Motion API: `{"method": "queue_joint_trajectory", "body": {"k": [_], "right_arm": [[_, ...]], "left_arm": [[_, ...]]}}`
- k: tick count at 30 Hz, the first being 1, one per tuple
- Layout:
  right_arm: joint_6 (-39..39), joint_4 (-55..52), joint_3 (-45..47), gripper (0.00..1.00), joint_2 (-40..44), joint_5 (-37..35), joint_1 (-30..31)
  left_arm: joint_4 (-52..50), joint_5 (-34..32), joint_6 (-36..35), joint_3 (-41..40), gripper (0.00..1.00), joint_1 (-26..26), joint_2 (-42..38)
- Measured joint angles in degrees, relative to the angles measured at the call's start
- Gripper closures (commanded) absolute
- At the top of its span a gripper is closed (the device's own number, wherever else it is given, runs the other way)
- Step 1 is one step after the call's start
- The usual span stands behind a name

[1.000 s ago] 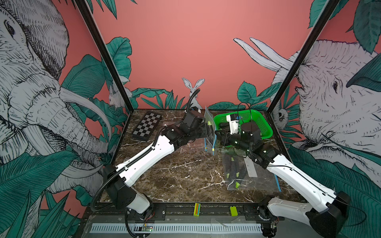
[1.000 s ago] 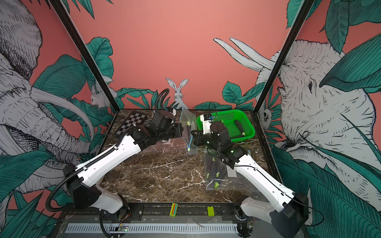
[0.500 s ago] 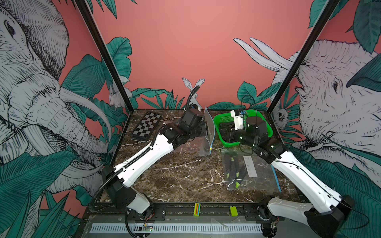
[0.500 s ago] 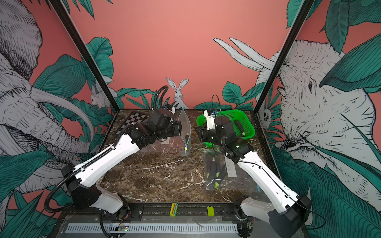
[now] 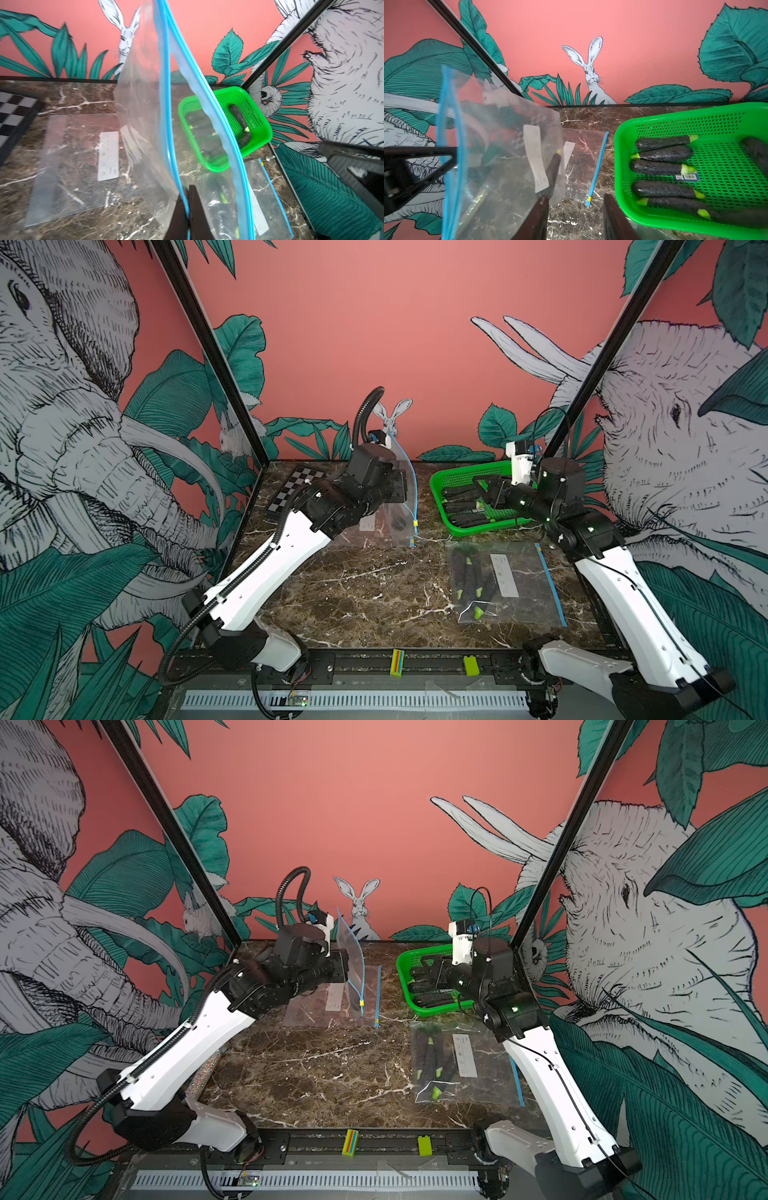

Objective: Place the eggplant in a zip-top bag and seal the zipper
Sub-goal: Pick up the eggplant from the basket.

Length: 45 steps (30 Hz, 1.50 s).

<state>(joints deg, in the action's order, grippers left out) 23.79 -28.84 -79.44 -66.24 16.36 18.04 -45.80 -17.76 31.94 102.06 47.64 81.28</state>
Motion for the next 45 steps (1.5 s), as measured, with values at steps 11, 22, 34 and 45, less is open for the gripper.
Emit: {"method": "queue_joint_trajectory", "body": {"k": [11,22,34,45], "right_arm": [[-1.2,-5.0,-8.0,0.36,-20.9,2.5,-10.4],[0.3,-6.6,-18.1,0.28,-42.7,2.3,-13.5],[11.4,-2.1,-22.8,0.28,-56.6,2.8,-13.6],[21.5,7.3,-18.0,0.33,-60.5,2.6,-13.6]], "left_arm": [[-20.0,-14.3,-4.5,7.5,1.0,-0.5,-7.4],[-23.0,-9.8,-5.4,1.3,1.0,-0.6,-0.9],[-11.8,-0.9,-3.7,-9.6,1.0,-0.6,5.1],[-6.0,4.0,-2.6,-11.5,1.0,-0.6,8.9]]}}
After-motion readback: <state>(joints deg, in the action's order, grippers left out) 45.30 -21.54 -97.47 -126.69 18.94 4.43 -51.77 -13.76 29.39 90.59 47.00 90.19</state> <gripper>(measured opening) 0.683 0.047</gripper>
